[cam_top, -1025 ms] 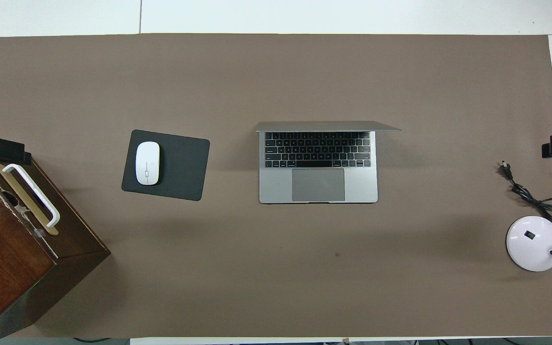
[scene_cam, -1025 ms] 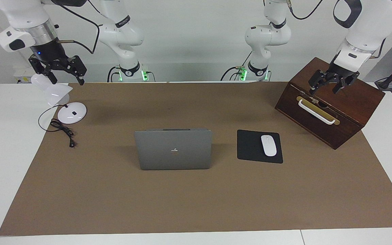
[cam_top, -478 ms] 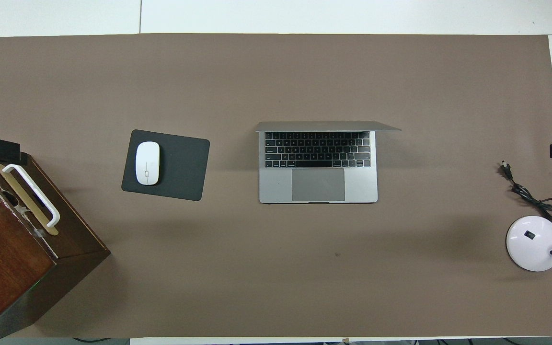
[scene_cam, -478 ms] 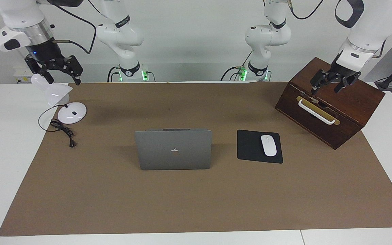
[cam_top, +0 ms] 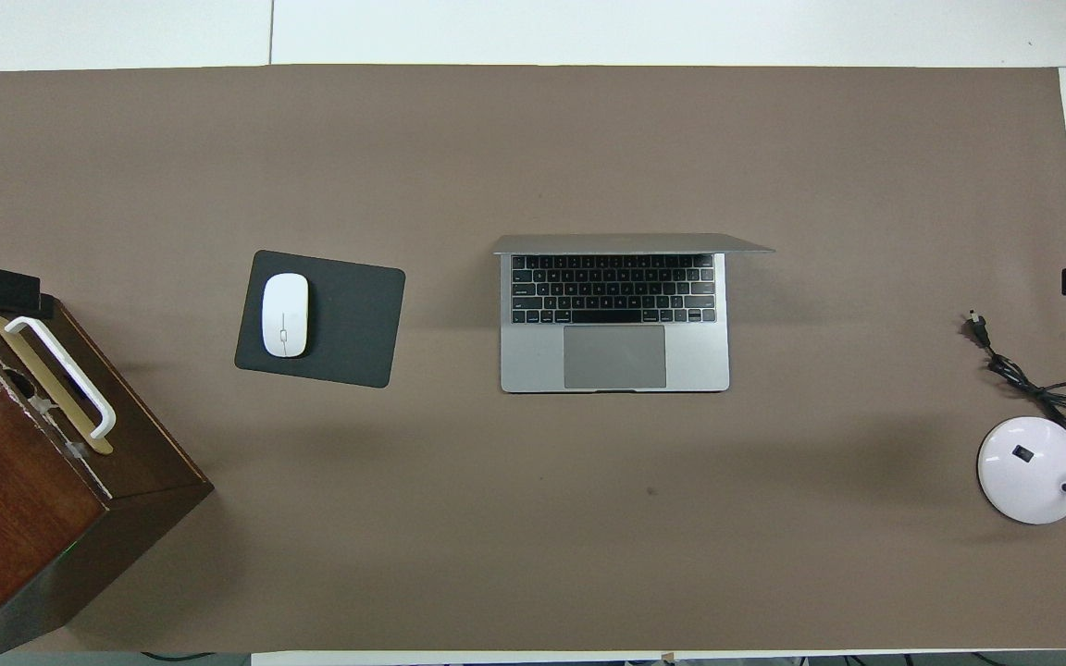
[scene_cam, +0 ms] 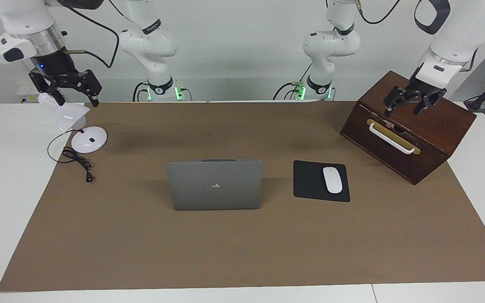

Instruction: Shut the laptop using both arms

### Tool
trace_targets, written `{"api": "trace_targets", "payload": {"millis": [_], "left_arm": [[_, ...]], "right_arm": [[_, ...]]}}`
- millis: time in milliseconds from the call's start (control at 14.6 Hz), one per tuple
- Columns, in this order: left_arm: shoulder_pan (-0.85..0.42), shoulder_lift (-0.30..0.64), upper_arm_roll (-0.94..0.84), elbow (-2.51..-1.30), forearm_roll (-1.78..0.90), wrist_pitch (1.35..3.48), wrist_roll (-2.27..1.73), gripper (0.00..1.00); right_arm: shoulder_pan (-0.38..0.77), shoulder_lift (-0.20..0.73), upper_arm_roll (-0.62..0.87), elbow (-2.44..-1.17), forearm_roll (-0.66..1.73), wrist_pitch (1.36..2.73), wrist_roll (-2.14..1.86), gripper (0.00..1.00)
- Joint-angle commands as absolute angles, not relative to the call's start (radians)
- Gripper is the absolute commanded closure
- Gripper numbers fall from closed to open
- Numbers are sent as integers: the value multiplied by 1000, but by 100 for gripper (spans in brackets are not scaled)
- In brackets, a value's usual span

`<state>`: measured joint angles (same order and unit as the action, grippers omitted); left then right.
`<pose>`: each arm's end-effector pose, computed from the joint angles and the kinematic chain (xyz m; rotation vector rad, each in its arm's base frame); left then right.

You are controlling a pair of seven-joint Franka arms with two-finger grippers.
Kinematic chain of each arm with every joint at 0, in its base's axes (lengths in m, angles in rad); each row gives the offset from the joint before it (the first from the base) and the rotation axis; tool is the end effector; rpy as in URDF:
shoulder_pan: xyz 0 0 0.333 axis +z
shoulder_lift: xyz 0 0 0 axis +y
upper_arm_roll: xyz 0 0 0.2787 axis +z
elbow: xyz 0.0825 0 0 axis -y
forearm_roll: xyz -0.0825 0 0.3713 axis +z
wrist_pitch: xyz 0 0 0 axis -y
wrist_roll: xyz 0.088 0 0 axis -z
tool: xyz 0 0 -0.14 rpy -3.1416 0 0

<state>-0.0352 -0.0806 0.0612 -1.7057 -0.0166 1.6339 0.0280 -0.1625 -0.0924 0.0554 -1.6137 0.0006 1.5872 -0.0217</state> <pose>0.5241 0.0123 0.5404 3.1203 -0.0019 0.0144 0.5174 -0.0544 0.5849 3.1283 -0.1338 0.1023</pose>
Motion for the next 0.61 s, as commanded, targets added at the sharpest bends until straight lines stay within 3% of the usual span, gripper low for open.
{"api": "trace_targets", "payload": {"millis": [0, 137, 273, 342, 547], "left_arm": [[-48, -100, 63, -1721, -25, 1620, 17, 0], [-49, -100, 63, -1721, -26, 1624, 14, 4], [-46, -100, 66, -1721, -26, 1632, 15, 84], [-43, -98, 66, -1721, -26, 1634, 15, 100], [-44, -97, 66, -1715, -26, 1634, 12, 100]], "right_arm": [[-178, -97, 64, -1629, -9, 1612, -52, 0], [-181, -95, 64, -1629, -11, 1612, -55, 0], [-184, -83, 64, -1620, -14, 1612, -66, 0], [-184, -75, 64, -1617, -11, 1614, -67, 0], [-187, -35, 64, -1588, -12, 1623, -67, 0]]}}
